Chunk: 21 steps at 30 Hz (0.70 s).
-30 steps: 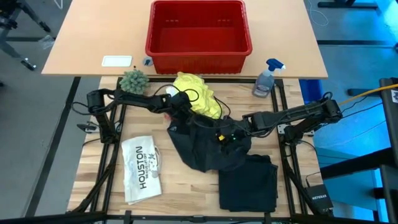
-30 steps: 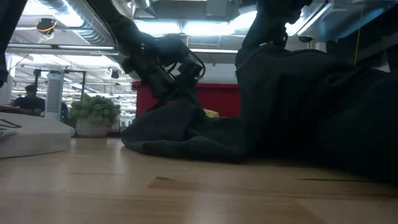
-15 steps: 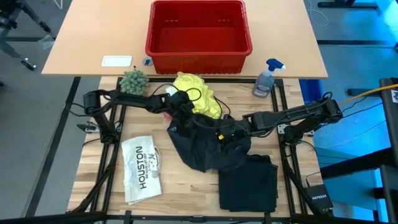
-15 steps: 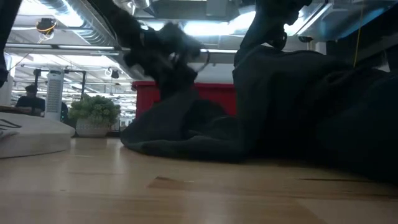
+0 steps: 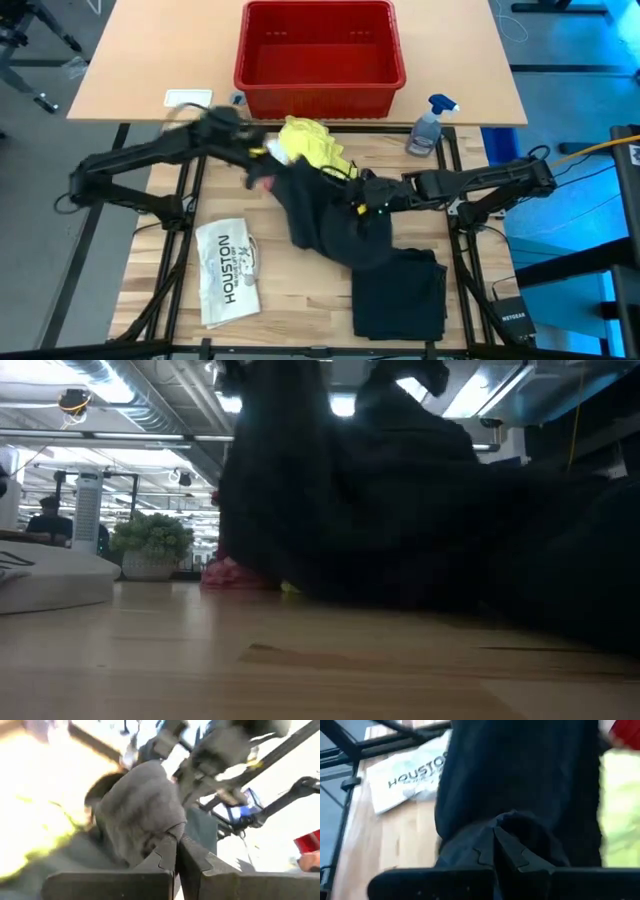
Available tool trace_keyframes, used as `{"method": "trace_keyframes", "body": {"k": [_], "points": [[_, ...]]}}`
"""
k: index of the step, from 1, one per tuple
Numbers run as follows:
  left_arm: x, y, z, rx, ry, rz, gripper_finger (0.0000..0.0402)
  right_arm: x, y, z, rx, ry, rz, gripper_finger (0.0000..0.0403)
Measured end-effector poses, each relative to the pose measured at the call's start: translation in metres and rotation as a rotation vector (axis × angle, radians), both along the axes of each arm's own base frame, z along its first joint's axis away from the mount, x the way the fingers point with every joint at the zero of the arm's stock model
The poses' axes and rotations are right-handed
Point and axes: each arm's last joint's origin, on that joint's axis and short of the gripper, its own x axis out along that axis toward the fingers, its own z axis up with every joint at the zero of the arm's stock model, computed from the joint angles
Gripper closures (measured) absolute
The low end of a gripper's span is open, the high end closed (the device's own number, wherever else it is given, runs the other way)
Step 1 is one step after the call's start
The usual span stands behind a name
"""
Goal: Fold laundry
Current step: Fold the dark blue short
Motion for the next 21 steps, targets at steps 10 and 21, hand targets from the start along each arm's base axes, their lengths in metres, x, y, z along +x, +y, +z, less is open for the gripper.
{"method": "trace_keyframes", "body": {"k": [10,21], "points": [[-0.087,-0.011,0.057,0.276,0.080,0.306,0.0401,-0.003,-0.060,0.054,-0.202,-0.037,-0.110,0.0403],[-0.091,-0.001,0.085,0.444,0.014,0.327,0.0402,-0.015,-0.114,0.100,-0.149,-0.168,-0.048,0.0403]]}}
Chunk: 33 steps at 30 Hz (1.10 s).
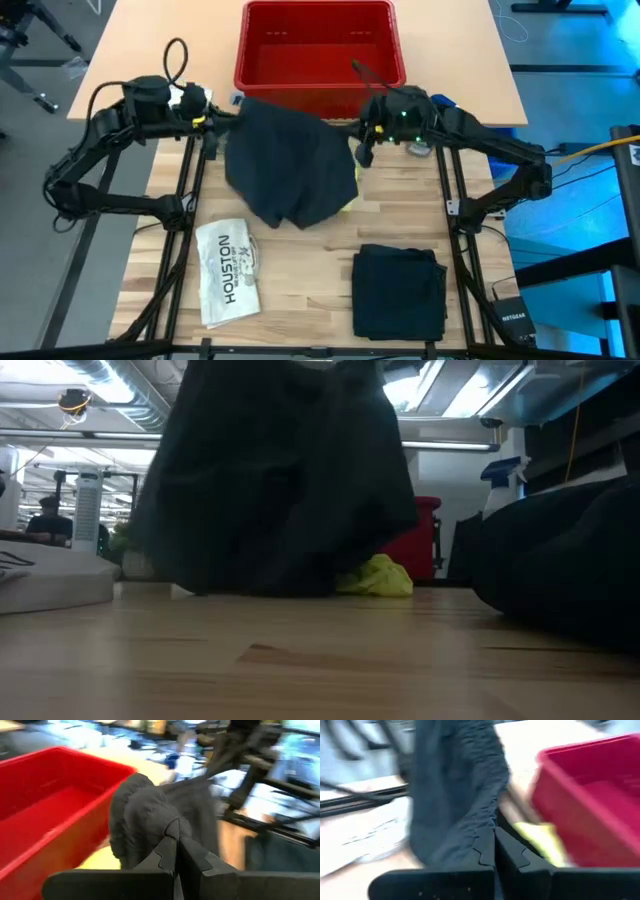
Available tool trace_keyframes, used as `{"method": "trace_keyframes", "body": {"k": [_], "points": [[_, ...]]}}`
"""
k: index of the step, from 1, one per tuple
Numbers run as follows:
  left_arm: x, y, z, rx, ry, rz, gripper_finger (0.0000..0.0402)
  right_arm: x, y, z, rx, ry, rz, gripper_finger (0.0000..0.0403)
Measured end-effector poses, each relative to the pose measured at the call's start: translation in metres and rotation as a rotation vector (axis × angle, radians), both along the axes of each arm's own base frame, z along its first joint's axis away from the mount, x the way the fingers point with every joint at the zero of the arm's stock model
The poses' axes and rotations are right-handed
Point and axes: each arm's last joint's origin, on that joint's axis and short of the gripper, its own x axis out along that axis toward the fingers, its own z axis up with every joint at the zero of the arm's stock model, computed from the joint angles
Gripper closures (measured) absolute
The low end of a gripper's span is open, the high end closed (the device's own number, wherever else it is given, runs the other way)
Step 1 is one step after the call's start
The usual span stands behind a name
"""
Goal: Fold laundry
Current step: Fold the dark blue short
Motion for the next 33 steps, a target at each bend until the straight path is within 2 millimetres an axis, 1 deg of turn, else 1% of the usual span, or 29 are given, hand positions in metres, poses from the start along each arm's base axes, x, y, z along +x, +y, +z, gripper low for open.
{"method": "trace_keyframes", "body": {"k": [2,5,7,10,13,16,19,21,23,27,28,30,32,33], "points": [[0.001,-0.004,-0.002,-0.038,0.009,-0.103,0.0402,0.002,0.007,-0.006,0.080,0.021,0.084,0.0403],[0.004,-0.012,-0.016,-0.138,0.107,-0.234,0.0402,0.012,0.025,-0.036,0.148,0.117,0.142,0.0403],[0.006,-0.019,-0.030,-0.228,0.202,-0.291,0.0401,0.019,0.039,-0.061,0.174,0.172,0.149,0.0403],[0.010,-0.031,-0.051,-0.335,0.316,-0.344,0.0401,0.027,0.058,-0.095,0.256,0.153,0.168,0.0403],[0.014,-0.045,-0.069,-0.407,0.367,-0.389,0.0401,0.028,0.078,-0.128,0.287,0.180,0.134,0.0403],[0.020,-0.058,-0.087,-0.466,0.394,-0.432,0.0401,0.026,0.094,-0.148,0.306,0.188,0.095,0.0401],[0.026,-0.069,-0.110,-0.514,0.438,-0.454,0.0401,0.021,0.104,-0.160,0.343,0.243,0.090,0.0385],[0.030,-0.075,-0.123,-0.531,0.452,-0.464,0.0401,0.019,0.107,-0.161,0.374,0.254,0.083,0.0362],[0.034,-0.080,-0.135,-0.542,0.450,-0.474,0.0401,0.018,0.108,-0.159,0.400,0.254,0.109,0.0329],[0.041,-0.091,-0.159,-0.575,0.454,-0.501,0.0401,0.013,0.109,-0.151,0.428,0.237,0.162,0.0250],[0.042,-0.094,-0.163,-0.584,0.454,-0.506,0.0401,0.010,0.108,-0.150,0.415,0.240,0.139,0.0231],[0.043,-0.098,-0.173,-0.599,0.459,-0.518,0.0401,0.001,0.106,-0.146,0.364,0.247,0.017,0.0203],[0.044,-0.102,-0.180,-0.605,0.465,-0.515,0.0401,-0.007,0.101,-0.150,0.295,0.301,-0.099,0.0184],[0.045,-0.103,-0.182,-0.604,0.457,-0.510,0.0401,-0.008,0.099,-0.152,0.283,0.320,-0.130,0.0178]]}}
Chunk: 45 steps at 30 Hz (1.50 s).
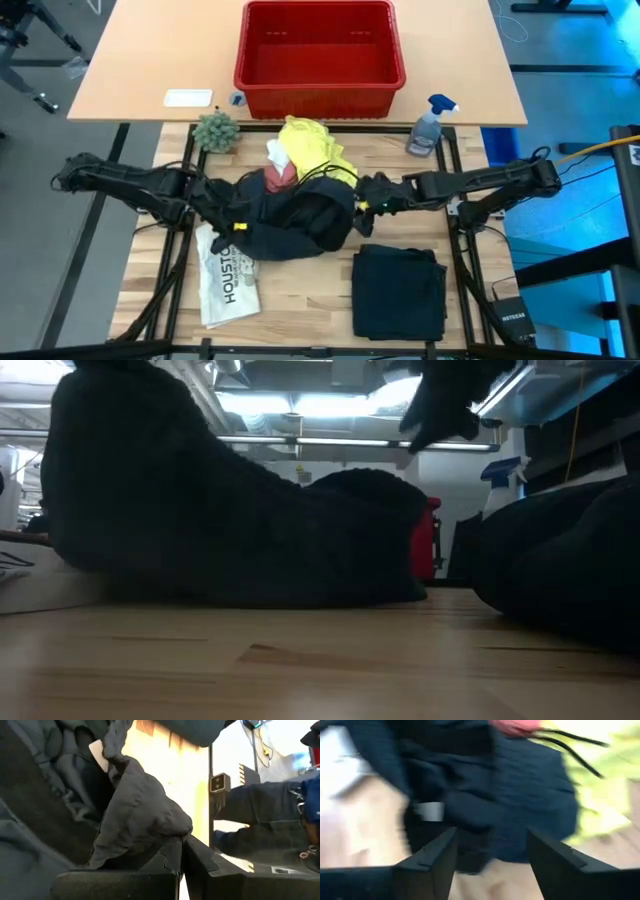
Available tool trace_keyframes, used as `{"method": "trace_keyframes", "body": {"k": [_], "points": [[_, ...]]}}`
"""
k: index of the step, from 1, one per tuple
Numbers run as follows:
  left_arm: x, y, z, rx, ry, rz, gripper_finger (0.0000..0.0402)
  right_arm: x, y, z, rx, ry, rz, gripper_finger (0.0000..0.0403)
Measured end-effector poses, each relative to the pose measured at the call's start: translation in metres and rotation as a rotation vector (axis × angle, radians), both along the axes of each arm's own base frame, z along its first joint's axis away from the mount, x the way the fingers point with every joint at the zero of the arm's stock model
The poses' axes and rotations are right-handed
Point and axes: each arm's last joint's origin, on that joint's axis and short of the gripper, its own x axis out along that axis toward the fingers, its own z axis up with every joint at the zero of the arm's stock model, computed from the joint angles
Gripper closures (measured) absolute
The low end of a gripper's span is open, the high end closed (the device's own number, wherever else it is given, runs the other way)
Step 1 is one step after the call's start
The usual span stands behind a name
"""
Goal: Fold laundry
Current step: Fold the dark blue short
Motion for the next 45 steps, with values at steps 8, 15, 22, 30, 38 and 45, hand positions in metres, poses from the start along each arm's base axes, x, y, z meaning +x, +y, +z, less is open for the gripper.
{"method": "trace_keyframes", "body": {"k": [8,15,22,30,38,45], "points": [[0.004,-0.003,-0.001,0.026,-0.058,0.031,0.0401,0.007,0.000,-0.004,-0.025,-0.018,-0.032,0.0170],[0.007,-0.002,0.007,0.040,-0.157,0.053,0.0401,0.017,-0.006,-0.015,-0.037,0.001,-0.061,0.0170],[0.006,-0.001,0.009,0.058,-0.179,0.070,0.0401,0.028,-0.009,-0.036,-0.083,0.062,-0.123,0.0171],[0.001,0.002,0.014,0.107,-0.222,0.134,0.0401,0.030,-0.024,-0.029,-0.071,0.086,-0.135,0.0367],[-0.040,0.017,0.081,0.279,-0.537,0.291,0.0401,0.023,-0.050,0.087,-0.198,-0.116,-0.089,0.0400],[-0.093,0.033,0.143,0.526,-0.827,0.434,0.0401,0.004,-0.079,0.186,-0.322,-0.356,-0.086,0.0402]]}}
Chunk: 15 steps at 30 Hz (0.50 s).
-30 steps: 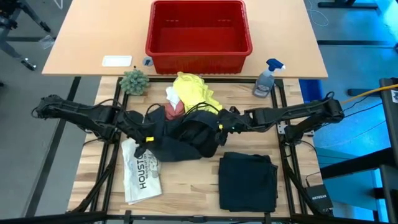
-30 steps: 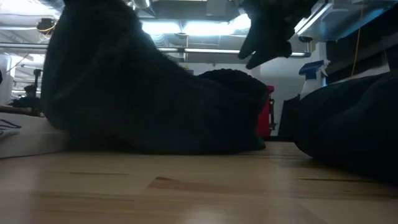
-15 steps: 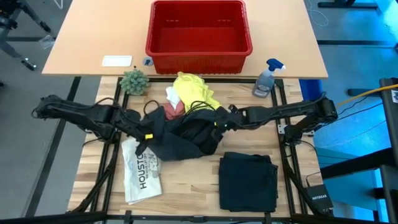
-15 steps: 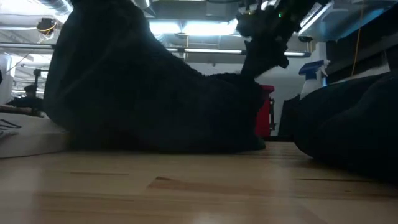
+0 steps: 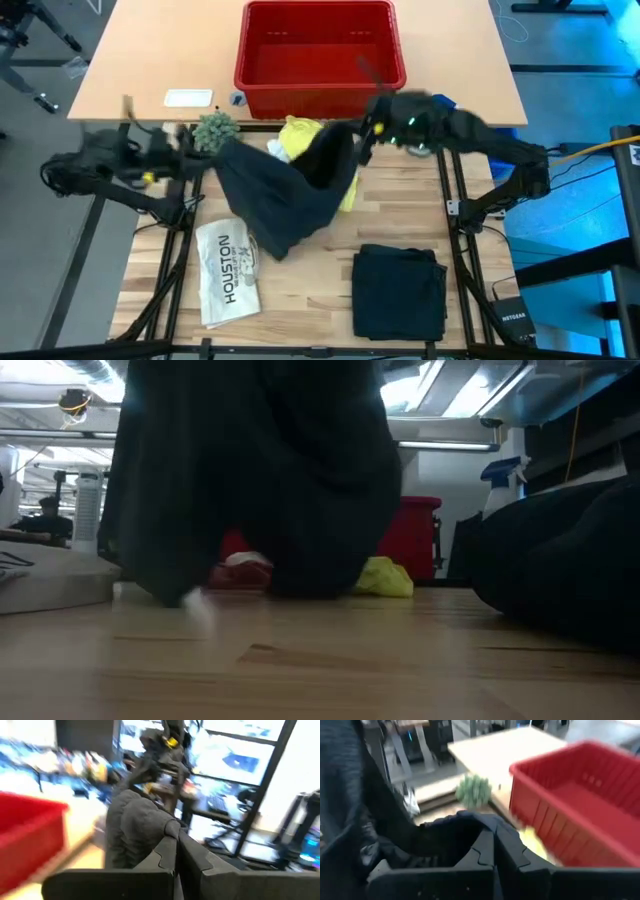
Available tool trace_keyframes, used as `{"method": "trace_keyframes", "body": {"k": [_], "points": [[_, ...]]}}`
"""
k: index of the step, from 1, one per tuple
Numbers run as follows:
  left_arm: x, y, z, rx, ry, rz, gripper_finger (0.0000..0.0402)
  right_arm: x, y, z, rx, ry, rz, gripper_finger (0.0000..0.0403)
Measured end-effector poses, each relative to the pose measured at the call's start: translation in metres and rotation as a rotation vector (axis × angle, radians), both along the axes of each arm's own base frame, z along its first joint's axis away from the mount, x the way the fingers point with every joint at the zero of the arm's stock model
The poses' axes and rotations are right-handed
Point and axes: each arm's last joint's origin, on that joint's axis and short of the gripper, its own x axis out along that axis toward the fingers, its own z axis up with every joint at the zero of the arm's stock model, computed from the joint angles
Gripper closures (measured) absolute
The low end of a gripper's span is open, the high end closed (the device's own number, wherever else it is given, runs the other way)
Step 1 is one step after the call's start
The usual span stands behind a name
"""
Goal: Fold laundry
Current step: Fold the dark blue short
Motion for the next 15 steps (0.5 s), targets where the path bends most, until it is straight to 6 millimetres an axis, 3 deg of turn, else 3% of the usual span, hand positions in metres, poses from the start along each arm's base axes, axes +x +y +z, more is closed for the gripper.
{"method": "trace_keyframes", "body": {"k": [5,9,15], "points": [[-0.024,0.007,0.015,0.070,0.020,0.100,0.0401,-0.009,-0.023,0.030,-0.045,-0.073,-0.019,0.0402],[-0.034,0.010,0.028,0.093,-0.015,0.134,0.0401,-0.007,-0.039,0.031,-0.011,-0.068,0.000,0.0402],[-0.024,0.001,0.037,0.026,-0.067,-0.122,0.0401,0.000,-0.023,0.033,0.055,-0.111,0.239,0.0403]]}}
